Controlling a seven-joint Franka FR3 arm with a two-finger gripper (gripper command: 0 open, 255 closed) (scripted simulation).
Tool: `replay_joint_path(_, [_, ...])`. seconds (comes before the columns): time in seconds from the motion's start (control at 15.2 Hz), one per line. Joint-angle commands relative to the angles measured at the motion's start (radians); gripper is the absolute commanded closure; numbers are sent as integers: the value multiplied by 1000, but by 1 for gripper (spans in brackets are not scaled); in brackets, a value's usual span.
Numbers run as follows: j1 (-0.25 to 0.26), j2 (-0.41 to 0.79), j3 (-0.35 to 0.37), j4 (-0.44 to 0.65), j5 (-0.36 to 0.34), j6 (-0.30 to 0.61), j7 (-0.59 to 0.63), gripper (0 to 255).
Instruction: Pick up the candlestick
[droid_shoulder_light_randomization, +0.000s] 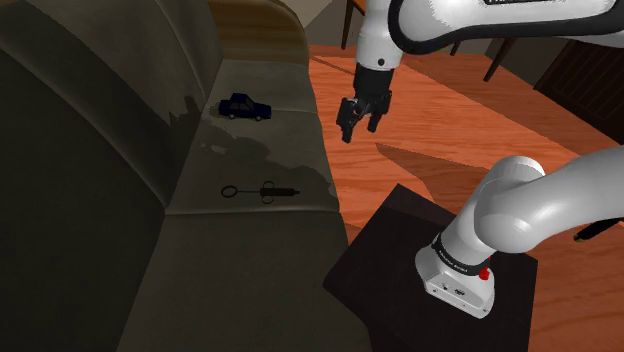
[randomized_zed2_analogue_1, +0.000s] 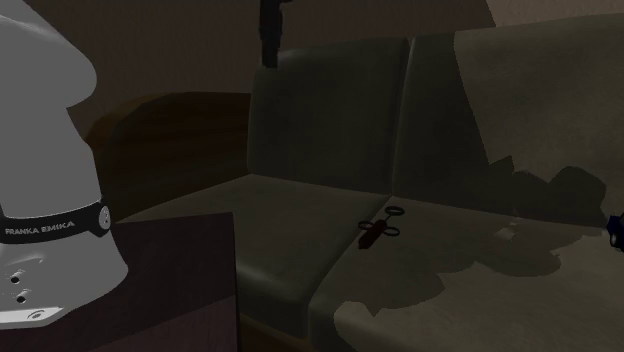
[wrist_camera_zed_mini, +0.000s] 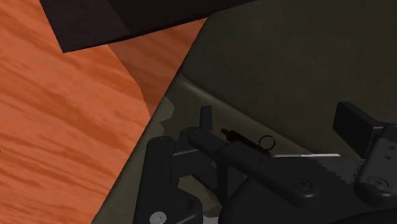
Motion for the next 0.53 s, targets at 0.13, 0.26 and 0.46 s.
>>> replay_joint_path(0.13, [-1, 102, 49, -31, 15, 149, 69, 0])
replay_joint_path(0.26, [-3, 163, 72, -37, 18, 221, 103, 0])
replay_joint_path(0.46, [-8, 265, 105, -33, 15, 328, 157, 0])
